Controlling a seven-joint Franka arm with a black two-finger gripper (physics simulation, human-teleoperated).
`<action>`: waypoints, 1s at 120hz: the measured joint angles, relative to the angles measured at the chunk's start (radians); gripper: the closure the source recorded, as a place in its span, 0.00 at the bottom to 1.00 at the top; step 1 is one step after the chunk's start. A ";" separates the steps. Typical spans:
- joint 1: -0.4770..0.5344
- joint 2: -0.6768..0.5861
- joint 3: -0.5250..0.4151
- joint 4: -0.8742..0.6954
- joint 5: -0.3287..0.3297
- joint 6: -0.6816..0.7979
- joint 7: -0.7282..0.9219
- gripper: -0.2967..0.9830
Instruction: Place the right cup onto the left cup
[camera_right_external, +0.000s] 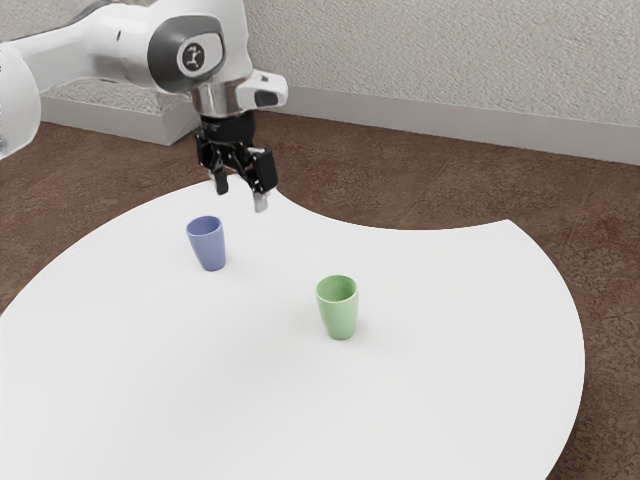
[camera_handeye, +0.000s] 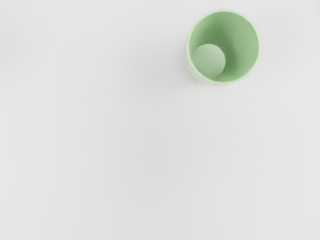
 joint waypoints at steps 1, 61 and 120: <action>-0.001 0.002 0.000 0.000 -0.002 0.002 0.000 0.23; -0.048 0.148 -0.035 -0.009 -0.083 0.120 -0.004 0.28; -0.062 0.359 -0.053 0.076 -0.116 0.253 -0.020 0.39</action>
